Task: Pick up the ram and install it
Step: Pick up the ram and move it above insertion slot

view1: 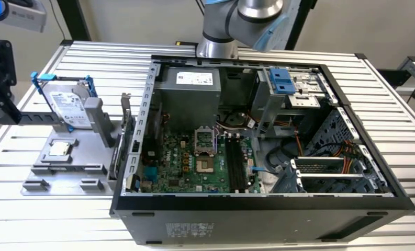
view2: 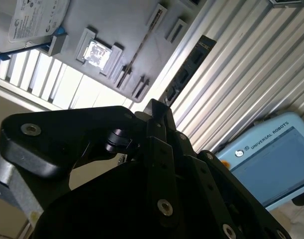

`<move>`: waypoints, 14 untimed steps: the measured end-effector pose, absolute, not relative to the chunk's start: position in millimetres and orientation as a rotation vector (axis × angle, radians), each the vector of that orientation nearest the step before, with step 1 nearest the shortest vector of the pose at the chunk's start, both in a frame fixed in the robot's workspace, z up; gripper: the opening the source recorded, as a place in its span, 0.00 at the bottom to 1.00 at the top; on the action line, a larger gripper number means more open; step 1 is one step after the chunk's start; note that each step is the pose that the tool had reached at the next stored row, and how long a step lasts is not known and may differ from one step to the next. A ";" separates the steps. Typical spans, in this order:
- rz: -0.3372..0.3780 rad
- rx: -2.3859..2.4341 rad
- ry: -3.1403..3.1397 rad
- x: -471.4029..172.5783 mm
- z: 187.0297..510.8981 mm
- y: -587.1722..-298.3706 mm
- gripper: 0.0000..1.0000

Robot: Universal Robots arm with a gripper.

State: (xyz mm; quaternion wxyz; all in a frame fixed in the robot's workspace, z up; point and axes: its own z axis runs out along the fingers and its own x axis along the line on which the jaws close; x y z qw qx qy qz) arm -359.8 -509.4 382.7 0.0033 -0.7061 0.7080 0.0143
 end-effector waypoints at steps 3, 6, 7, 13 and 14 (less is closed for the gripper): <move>0.045 -2.214 2.220 -359.8 384.1 -509.4 0.00; 0.045 -2.213 2.220 -359.8 386.2 -509.3 0.00; 0.045 -2.213 2.220 -359.8 386.2 -509.3 0.00; 0.045 -2.213 2.220 -356.3 386.5 -509.3 0.00; 0.045 -2.213 2.220 -354.2 386.5 -509.3 0.00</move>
